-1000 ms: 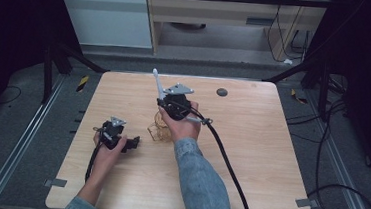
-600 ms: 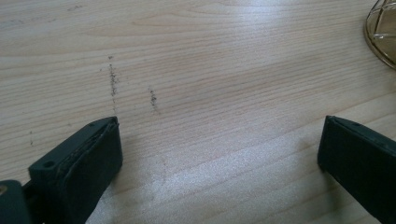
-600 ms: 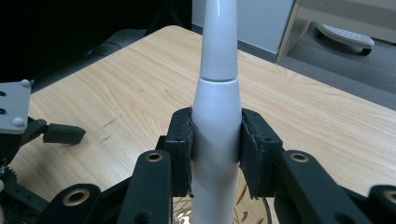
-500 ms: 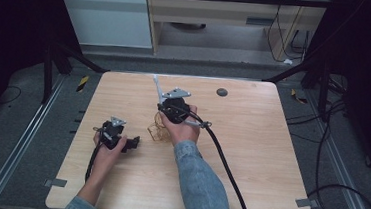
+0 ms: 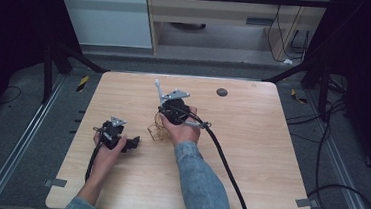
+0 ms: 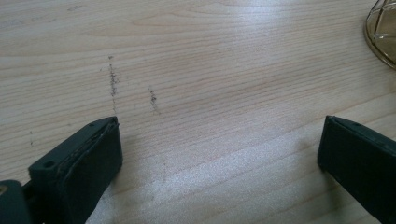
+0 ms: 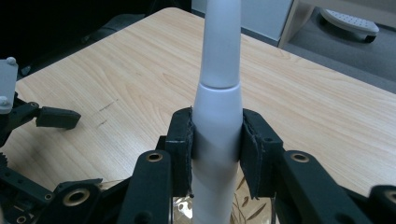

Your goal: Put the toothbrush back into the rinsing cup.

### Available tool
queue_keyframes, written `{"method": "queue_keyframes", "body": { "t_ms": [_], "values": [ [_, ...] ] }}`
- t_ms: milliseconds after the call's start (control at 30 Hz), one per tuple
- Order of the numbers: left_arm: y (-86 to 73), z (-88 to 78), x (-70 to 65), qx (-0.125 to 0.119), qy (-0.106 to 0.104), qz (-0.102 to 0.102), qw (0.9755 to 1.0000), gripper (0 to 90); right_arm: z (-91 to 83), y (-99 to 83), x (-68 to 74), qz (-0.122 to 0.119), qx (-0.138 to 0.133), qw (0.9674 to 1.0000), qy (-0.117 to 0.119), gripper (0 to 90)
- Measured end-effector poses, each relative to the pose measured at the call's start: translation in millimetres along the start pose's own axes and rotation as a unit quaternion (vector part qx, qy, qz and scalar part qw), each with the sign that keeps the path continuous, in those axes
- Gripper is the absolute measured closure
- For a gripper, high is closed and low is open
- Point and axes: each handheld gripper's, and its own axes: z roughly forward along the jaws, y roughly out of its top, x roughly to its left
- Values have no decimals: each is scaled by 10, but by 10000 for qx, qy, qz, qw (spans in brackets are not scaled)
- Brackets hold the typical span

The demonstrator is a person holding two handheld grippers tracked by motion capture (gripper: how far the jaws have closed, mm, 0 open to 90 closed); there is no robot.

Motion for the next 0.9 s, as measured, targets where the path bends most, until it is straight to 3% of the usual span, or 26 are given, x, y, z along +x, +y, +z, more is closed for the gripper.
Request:
{"method": "queue_keyframes", "body": {
  "t_ms": [900],
  "values": [
    [0, 1, 1, -1, -1, 2, 10000, 0, 39, -15, 56, -181, 173, 9997, 28, 664]
  ]
}}
